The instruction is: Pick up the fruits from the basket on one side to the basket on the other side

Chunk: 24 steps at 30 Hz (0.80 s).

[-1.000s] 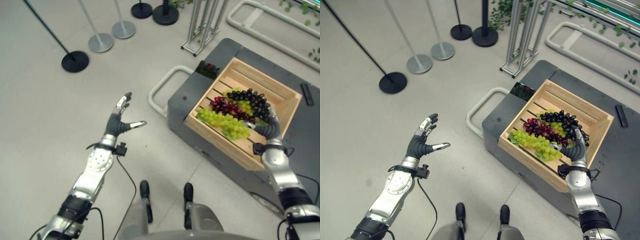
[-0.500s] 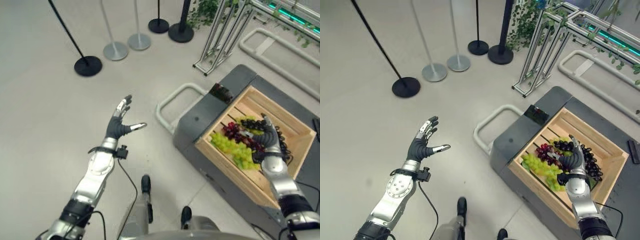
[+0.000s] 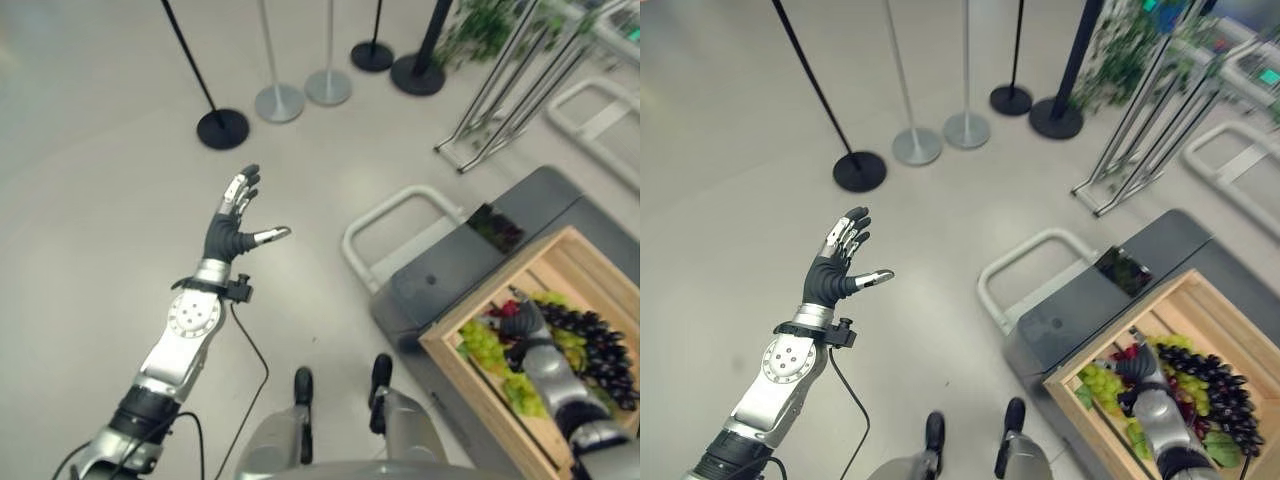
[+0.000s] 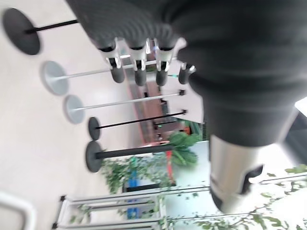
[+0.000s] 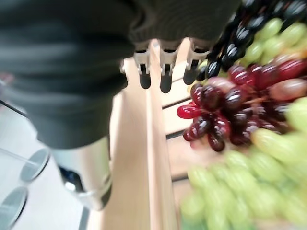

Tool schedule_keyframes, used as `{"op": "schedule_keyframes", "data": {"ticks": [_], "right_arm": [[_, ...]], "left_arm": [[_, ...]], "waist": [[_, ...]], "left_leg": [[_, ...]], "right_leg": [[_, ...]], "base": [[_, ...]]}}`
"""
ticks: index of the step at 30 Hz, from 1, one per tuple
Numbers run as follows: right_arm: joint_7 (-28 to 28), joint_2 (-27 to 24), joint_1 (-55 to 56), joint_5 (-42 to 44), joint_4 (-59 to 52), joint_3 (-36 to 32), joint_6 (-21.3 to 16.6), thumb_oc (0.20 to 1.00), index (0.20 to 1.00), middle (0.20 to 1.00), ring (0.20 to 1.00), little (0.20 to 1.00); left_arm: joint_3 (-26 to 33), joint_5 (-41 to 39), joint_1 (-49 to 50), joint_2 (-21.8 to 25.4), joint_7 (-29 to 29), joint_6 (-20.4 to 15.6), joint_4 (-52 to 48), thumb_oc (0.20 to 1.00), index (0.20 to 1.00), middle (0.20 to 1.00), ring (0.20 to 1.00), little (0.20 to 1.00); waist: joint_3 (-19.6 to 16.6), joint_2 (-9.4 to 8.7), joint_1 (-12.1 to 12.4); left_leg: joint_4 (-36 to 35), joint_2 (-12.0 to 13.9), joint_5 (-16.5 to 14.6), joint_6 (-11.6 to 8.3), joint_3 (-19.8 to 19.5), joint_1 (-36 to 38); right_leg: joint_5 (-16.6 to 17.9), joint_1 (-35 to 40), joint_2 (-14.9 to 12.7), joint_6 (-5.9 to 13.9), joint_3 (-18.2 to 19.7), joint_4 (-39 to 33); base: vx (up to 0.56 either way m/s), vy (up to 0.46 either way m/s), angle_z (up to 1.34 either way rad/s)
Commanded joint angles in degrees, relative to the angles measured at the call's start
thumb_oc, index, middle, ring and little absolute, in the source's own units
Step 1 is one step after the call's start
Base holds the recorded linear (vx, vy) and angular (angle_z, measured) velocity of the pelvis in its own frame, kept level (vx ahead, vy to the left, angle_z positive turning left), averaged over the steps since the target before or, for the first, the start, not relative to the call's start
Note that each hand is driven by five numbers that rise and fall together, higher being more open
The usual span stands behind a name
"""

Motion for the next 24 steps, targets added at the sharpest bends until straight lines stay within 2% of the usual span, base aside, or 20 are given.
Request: {"op": "schedule_keyframes", "data": {"ticks": [1,5,11,14,18,19,20,22,23,24], "right_arm": [[-0.2,-5.2,-2.2,1.9,1.1,1.6,-0.6,1.0,1.0,1.0,1.0,1.0],[0.0,-7.1,-0.6,-1.1,2.0,2.3,-0.1,1.0,1.0,1.0,1.0,1.0],[1.5,-8.5,1.1,-6.2,3.7,4.4,0.8,1.0,1.0,1.0,1.0,1.0],[0.3,-7.4,2.7,-3.6,2.6,1.3,0.4,1.0,1.0,1.0,1.0,1.0],[-3.8,-4.2,5.8,3.7,-7.7,-5.8,-2.0,1.0,1.0,1.0,1.0,1.0],[-3.8,-4.2,5.9,3.7,-7.7,-5.8,-1.9,1.0,1.0,1.0,1.0,1.0],[-6.7,-1.0,6.9,7.0,-15.9,-9.7,-4.5,1.0,1.0,1.0,1.0,1.0],[-8.9,2.4,6.7,9.0,-22.6,-11.3,-7.1,1.0,1.0,1.0,1.0,1.0],[-8.8,4.1,7.1,9.9,-26.3,-11.9,-8.2,1.0,1.0,1.0,1.0,1.0],[-8.9,5.3,8.0,9.9,-29.0,-12.6,-8.7,1.0,1.0,1.0,1.0,1.0]], "left_arm": [[1.2,-0.4,-2.9,-1.1,1.7,-3.0,-5.1,1.0,1.0,1.0,1.0,1.0],[2.4,0.0,-2.5,-1.2,2.3,-2.8,-5.3,1.0,1.0,1.0,1.0,1.0],[3.0,0.7,-2.8,-0.8,2.2,-2.5,-5.1,1.0,1.0,1.0,1.0,1.0],[3.5,0.7,-2.2,-0.9,2.3,-2.2,-5.2,1.0,1.0,1.0,1.0,1.0],[4.1,5.7,-2.4,1.0,2.7,-0.9,-4.4,1.0,1.0,1.0,1.0,1.0],[4.1,5.7,-2.4,1.0,2.7,-0.9,-4.4,1.0,1.0,1.0,1.0,1.0],[4.9,8.6,-1.8,1.1,3.9,-0.3,-3.4,1.0,1.0,1.0,1.0,1.0],[5.5,9.8,-2.3,1.3,5.0,-0.3,-2.3,1.0,1.0,1.0,1.0,1.0],[5.9,9.6,-1.8,0.9,5.3,-0.4,-2.0,1.0,1.0,1.0,1.0,1.0],[6.0,9.1,-1.2,0.4,5.3,-0.4,-1.5,1.0,1.0,1.0,1.0,1.0]], "waist": [[2.8,0.79,-1.5],[4.4,0.99,-2.2],[4.5,0.42,-2.8],[4.0,-0.07,-3.3],[3.0,-0.94,-4.5],[2.9,-0.95,-4.5],[2.5,-1.21,-5.0],[2.3,-2.39,-4.3],[1.9,-2.82,-4.1],[0.9,-2.81,-4.5]], "left_leg": [[5.3,-0.3,-2.6,-1.69,-2.7,-4.0],[5.1,0.5,-1.8,-2.18,-2.7,-5.7],[4.5,0.9,-1.7,-2.41,-2.3,-5.2],[4.5,1.1,-2.0,-2.31,-2.1,-4.5],[6.2,1.0,-3.9,-2.16,-1.6,-3.1],[6.2,1.0,-3.9,-2.15,-1.6,-3.2],[8.6,0.7,-6.2,-1.8,-1.5,-2.3],[14.0,-1.6,-8.8,-2.02,-5.3,-2.4],[14.5,-2.3,-10.2,-2.1,-8.6,-1.4],[12.2,-2.7,-10.3,-1.35,-9.9,0.0]], "right_leg": [[-5.3,2.5,-1.9,6.64,-1.2,3.2],[-5.4,0.5,-1.6,6.34,-0.9,3.8],[-5.4,0.8,-1.3,6.29,-0.6,3.4],[-5.7,1.3,-1.3,6.24,-0.2,3.5],[-6.7,2.2,-1.1,6.15,1.1,5.2],[-6.7,2.1,-1.1,6.15,1.1,5.2],[-7.4,3.3,-0.7,6.2,2.2,5.5],[-6.9,4.1,0.1,5.77,5.1,5.2],[-7.0,4.4,1.0,5.66,7.1,5.5],[-6.5,4.3,1.3,6.0,8.1,5.3]], "base": [[-0.02,-0.05,0.04],[-0.01,-0.047,-0.02],[0.02,-0.021,-0.01],[0.03,-0.002,0.01],[0.04,0.015,0.0],[0.06,0.051,-0.06],[0.05,0.062,-0.05],[0.02,0.1,-0.25],[0.0,0.139,-0.81],[0.02,0.169,-1.04]]}}
